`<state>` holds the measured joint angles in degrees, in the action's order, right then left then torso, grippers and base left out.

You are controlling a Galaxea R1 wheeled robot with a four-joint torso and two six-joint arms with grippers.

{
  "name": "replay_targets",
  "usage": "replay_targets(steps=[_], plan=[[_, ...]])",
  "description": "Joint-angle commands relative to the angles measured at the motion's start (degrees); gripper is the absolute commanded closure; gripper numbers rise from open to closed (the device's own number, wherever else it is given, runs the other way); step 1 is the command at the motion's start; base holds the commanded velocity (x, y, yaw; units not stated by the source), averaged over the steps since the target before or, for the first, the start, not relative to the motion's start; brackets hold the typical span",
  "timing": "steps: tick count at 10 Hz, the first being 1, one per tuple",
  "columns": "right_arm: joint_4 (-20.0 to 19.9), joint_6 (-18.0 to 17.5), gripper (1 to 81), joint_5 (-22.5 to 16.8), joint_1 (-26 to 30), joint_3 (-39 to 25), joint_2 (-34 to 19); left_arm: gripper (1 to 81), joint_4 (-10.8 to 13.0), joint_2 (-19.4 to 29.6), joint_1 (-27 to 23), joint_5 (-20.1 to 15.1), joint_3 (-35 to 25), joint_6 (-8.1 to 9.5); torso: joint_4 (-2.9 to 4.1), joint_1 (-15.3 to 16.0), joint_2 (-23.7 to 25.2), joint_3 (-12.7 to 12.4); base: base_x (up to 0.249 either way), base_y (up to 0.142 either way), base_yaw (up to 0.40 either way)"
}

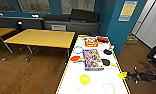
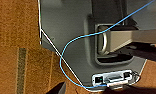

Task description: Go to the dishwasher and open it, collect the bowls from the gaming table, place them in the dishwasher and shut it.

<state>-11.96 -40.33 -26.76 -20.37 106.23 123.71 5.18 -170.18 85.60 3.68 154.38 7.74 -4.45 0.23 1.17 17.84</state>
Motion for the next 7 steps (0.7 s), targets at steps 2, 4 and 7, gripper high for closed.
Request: replay_targets(steps=[2, 4, 7], plan=[[1.7, 2.1, 81.1, -16.0, 16.4, -23.5, -24.4, 1.0, 0.3, -0.3, -0.3, -2.7, -0.3, -0.01, 0.00, 0.0, 0.0, 0.0, 0.000, 0.000, 0.000], [2.2, 8.5, 81.1, -16.2, 13.4, -34.2, -33.8, 1.0, 0.4, -0.3, -0.6, -2.7, -0.4, -0.09, 0.00, 0.0, 0.0, 0.0, 0.000, 0.000, 0.000], [1.6, 14.0, 81.1, -18.8, 7.7, -44.2, -43.2, 1.0, 0.4, 0.5, -1.3, -2.7, -0.4, -0.01, 0.00, 0.0, 0.0, 0.0, 0.000, 0.000, 0.000]])
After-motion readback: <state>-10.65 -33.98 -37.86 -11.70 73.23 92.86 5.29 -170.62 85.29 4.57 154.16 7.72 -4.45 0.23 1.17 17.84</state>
